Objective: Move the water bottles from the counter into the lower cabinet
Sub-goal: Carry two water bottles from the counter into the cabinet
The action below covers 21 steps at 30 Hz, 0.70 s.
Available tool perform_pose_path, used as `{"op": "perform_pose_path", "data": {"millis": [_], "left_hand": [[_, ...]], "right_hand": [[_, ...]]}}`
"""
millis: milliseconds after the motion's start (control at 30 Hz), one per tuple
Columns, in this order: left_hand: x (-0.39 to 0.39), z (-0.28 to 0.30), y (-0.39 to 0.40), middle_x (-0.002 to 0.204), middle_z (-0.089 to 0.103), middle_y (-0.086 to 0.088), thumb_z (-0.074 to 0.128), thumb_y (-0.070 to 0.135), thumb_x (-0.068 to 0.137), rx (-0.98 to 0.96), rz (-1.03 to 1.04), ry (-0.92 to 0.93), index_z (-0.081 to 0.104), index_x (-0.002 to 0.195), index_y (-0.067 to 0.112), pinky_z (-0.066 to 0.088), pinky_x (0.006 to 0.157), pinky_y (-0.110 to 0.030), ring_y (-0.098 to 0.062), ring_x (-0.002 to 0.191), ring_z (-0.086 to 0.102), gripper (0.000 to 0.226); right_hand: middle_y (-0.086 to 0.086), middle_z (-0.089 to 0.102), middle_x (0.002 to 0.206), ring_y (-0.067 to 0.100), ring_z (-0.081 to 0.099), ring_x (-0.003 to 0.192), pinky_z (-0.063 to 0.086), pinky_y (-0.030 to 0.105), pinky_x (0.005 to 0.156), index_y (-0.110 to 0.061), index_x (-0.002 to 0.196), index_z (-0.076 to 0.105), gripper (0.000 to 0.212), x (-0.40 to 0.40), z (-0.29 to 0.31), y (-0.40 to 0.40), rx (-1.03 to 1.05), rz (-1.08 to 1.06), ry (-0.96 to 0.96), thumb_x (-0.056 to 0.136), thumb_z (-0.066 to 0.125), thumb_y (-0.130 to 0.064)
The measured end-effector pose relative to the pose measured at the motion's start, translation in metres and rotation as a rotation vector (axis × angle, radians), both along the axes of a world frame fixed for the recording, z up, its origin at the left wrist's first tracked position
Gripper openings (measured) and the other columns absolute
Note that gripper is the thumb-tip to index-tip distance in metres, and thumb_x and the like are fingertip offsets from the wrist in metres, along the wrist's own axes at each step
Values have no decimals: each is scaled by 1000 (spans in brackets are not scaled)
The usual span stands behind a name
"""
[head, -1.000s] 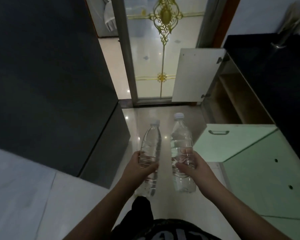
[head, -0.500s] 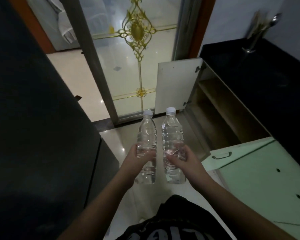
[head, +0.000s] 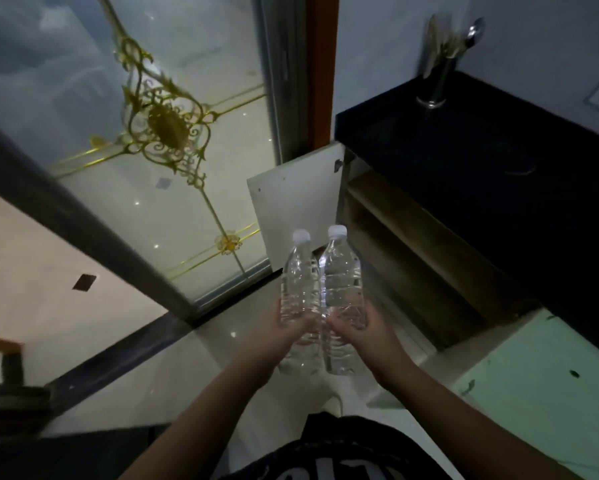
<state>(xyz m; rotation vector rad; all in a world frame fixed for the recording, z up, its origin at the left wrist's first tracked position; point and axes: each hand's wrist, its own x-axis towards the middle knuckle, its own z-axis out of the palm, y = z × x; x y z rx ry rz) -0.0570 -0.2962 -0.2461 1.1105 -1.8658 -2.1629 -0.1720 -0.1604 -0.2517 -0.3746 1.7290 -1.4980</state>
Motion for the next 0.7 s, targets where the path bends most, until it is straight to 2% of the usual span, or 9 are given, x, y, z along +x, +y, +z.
{"op": "perform_pose_path", "data": {"millis": [100,200,333,467,533,600,700], "left_hand": [[-36,2,-29,115,70,6,81,28,76,-3,-70,11,47,130,32,53,77,-22,-7,99,68,64],[-70,1,-54,114,68,7,79,22,79,0,-168,6,45,129,32,53,72,-17,-3,95,68,61],[-116,-10,-94,116,70,5,81,24,77,-1,-310,-16,45,134,29,56,85,-31,-9,100,69,68],[-165,-27,-140,117,71,3,79,25,79,-20,-456,-5,49,134,28,53,96,-46,-15,104,69,63],[-189,-35,-163,117,71,8,81,33,77,-2,-529,-20,49,133,35,51,97,-46,-11,104,69,64],[-211,-43,-186,115,70,15,82,40,73,20,-590,-38,50,128,44,51,95,-41,-7,103,68,63],[-238,-52,-215,116,70,14,84,46,68,42,-671,-70,52,124,48,53,93,-40,-8,105,68,64]], "right_hand": [[0,72,103,10,70,91,54,22,69,-20,115,60,39,-33,3,-23,6,-41,10,80,77,-25],[2,72,105,12,71,93,56,25,73,-20,117,60,38,-58,2,-40,3,-100,6,82,75,-21],[-4,71,101,3,70,86,53,19,66,-22,115,58,40,-89,-7,-63,35,-180,-23,81,77,-16],[-6,71,103,7,70,92,56,24,74,-28,115,57,47,-118,-21,-92,90,-231,-55,76,81,-14],[-6,70,110,11,69,98,57,34,83,-34,119,55,61,-131,-30,-111,126,-280,-56,67,87,-28],[-8,69,113,11,68,102,56,38,88,-37,122,53,72,-139,-35,-132,177,-358,-53,59,88,-39],[-10,72,104,10,69,97,57,31,84,-37,111,58,55,-146,-38,-162,221,-501,-40,64,86,-29]]}}
